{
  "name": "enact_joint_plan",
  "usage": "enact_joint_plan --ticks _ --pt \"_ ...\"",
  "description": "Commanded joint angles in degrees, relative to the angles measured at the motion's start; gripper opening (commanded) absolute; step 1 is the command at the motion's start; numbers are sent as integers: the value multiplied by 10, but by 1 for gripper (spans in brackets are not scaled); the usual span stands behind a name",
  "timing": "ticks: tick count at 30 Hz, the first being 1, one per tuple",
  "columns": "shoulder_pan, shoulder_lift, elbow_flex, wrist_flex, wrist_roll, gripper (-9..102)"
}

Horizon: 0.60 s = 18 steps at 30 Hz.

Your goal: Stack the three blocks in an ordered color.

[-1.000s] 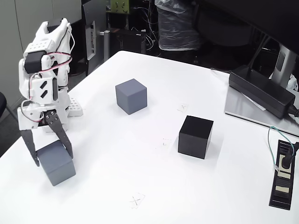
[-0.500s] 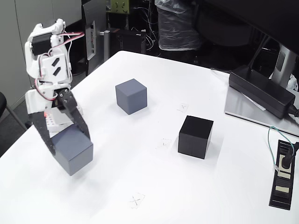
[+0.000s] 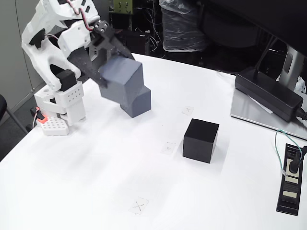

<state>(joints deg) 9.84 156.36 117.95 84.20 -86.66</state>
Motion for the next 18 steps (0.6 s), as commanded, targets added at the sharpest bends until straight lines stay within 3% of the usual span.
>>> enact_joint_plan --ticks 1,8,18 --pt "-74 5 -57 42 34 -1" --pt "-224 4 -54 66 81 -1" --pt "-360 4 43 56 110 -1"
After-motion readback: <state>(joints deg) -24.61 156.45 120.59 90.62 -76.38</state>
